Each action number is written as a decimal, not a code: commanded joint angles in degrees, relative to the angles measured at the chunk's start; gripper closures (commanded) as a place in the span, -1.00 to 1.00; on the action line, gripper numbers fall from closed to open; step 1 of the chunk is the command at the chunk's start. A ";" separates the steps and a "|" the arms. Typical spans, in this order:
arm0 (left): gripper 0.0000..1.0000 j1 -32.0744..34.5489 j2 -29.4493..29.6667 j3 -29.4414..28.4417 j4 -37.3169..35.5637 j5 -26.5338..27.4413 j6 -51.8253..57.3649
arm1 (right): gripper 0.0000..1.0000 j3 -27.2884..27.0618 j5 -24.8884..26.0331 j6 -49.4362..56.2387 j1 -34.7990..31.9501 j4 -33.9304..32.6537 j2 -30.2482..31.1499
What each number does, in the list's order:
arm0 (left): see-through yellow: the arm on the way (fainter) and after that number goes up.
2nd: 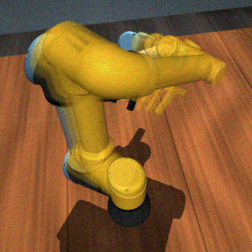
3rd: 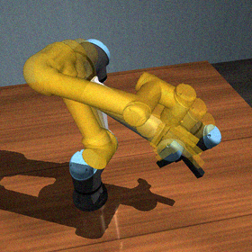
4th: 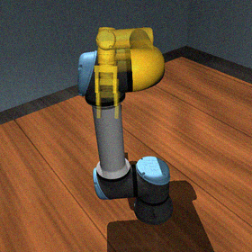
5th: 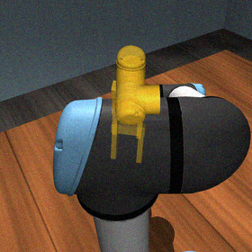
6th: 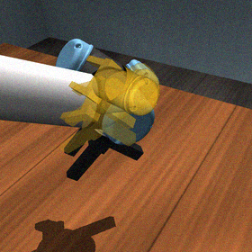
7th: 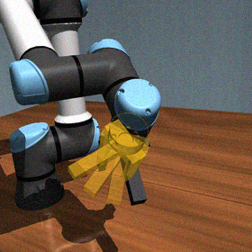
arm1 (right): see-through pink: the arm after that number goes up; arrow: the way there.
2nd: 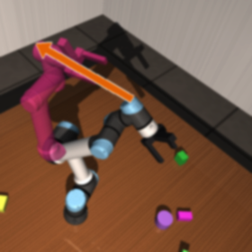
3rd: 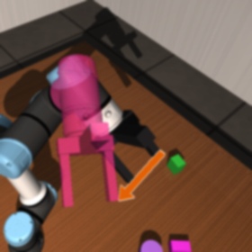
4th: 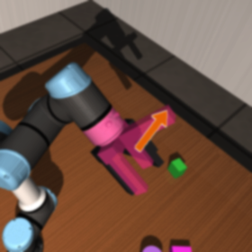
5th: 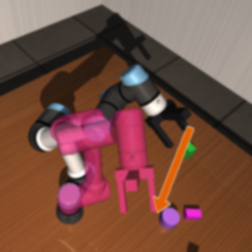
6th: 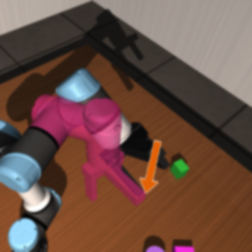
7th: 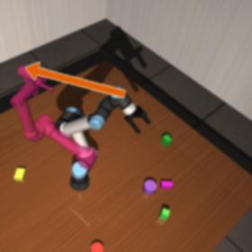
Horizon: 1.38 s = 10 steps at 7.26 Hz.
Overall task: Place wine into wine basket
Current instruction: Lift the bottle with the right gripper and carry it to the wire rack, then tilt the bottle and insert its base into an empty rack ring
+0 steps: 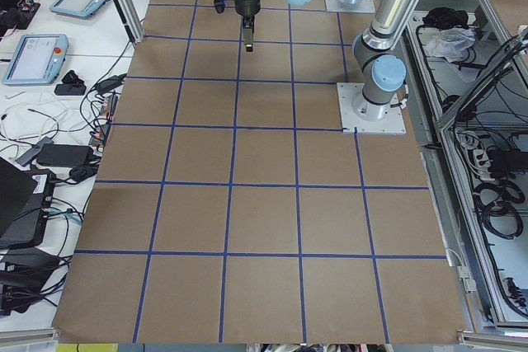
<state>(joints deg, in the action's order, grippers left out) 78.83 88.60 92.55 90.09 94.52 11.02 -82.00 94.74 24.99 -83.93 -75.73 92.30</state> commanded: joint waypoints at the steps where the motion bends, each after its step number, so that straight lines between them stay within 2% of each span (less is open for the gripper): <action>1: -1.00 0.01 0.00 0.00 0.00 -0.04 -0.04 | 1.00 0.44 0.89 11.96 10.23 0.32 -0.01; 2: -1.00 0.01 0.00 0.00 0.00 -0.04 -0.04 | 1.00 0.79 1.50 17.92 12.89 -0.21 -0.80; 5: -1.00 0.01 0.00 0.00 0.00 0.05 -0.04 | 1.00 7.55 1.59 20.09 13.01 -1.00 -7.30; 7: -1.00 0.01 0.00 0.00 0.00 0.05 -0.04 | 1.00 7.65 1.59 21.84 12.83 -6.25 -10.20; 10: -1.00 0.01 0.00 0.17 0.00 0.05 -0.04 | 1.00 7.73 1.68 22.72 12.13 -7.59 -12.49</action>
<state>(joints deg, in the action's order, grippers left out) 78.84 88.59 92.64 90.09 94.57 10.99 -74.35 96.41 47.18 -71.47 -82.76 80.88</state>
